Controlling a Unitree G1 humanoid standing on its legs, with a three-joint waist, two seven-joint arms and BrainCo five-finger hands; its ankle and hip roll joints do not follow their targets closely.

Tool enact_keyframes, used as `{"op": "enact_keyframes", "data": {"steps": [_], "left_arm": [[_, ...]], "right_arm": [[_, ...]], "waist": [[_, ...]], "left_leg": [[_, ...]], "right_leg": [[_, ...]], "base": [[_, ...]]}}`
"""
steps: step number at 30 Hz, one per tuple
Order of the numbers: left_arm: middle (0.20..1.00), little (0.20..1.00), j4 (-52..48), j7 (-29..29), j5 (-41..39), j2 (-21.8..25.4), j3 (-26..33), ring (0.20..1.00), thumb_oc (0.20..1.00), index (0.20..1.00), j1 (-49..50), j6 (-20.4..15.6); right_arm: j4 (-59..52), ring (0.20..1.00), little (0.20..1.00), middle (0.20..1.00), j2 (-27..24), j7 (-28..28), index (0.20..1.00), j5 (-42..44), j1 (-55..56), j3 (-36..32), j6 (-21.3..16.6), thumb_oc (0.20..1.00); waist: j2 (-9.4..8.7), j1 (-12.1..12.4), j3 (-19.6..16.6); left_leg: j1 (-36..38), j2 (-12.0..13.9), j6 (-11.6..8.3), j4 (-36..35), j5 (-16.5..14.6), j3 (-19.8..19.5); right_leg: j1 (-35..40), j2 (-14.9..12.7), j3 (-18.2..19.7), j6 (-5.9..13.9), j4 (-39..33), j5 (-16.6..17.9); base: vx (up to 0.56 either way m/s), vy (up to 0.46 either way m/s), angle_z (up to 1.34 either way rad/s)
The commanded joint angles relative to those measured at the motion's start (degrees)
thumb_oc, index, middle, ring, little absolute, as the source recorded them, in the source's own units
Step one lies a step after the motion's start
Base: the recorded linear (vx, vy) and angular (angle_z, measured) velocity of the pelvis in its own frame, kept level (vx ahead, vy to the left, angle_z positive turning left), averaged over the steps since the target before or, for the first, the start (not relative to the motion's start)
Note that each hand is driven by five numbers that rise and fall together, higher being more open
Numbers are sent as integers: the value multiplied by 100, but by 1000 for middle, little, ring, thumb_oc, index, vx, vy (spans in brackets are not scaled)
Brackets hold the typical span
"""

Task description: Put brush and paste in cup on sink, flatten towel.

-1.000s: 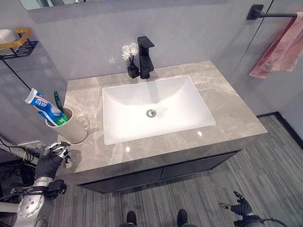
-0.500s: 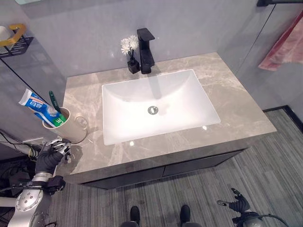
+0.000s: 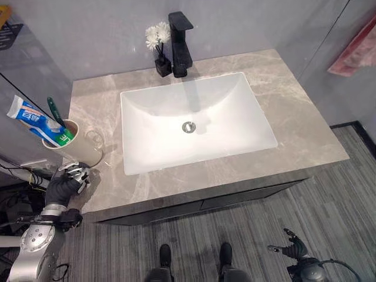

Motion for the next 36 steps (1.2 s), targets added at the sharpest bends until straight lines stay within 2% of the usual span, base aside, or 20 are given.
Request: {"op": "enact_keyframes", "data": {"steps": [1,12,26,31,36], "left_arm": [[200,200,206,143,48,149,-28,200,200,200,-154,-81],[200,200,419,524,243,14,88,200,200,200,-721,-200],[200,200,858,874,384,348,154,200,200,200,-1400,-295],[200,200,720,807,478,280,161,200,200,200,-1268,-280],[200,200,384,617,671,275,410,200,200,200,-701,-224]], "right_arm": [[-178,1000,1000,1000,-224,-9,1000,-128,-194,61,-118,1000],[-183,1000,1000,1000,-250,-53,1000,-200,-276,156,-85,1000],[-103,1000,1000,1000,-186,-58,1000,-199,-348,338,-58,1000],[40,1000,1000,1000,-151,-64,1000,-216,-407,373,-57,1000],[137,1000,1000,1000,-208,-11,1000,-293,-422,365,-67,1000]], "waist": [[-228,-70,5],[-308,-84,143],[-460,-114,242],[-439,-77,198],[-331,-8,97]], "left_leg": [[-376,105,-68,25,289,-125],[-625,114,-74,25,340,-137],[-842,158,-97,25,352,-158],[-785,151,-98,25,321,-150],[-659,168,-108,25,286,-134]], "right_leg": [[118,-360,-127,317,35,94],[-174,-332,-64,318,35,142],[-405,-297,-27,320,35,180],[-355,-303,-30,314,35,148],[-230,-321,-57,305,35,86]], "base": [[0,0,0],[-9,-1,-2],[-2,0,-3],[15,-2,0],[29,-6,0]]}}
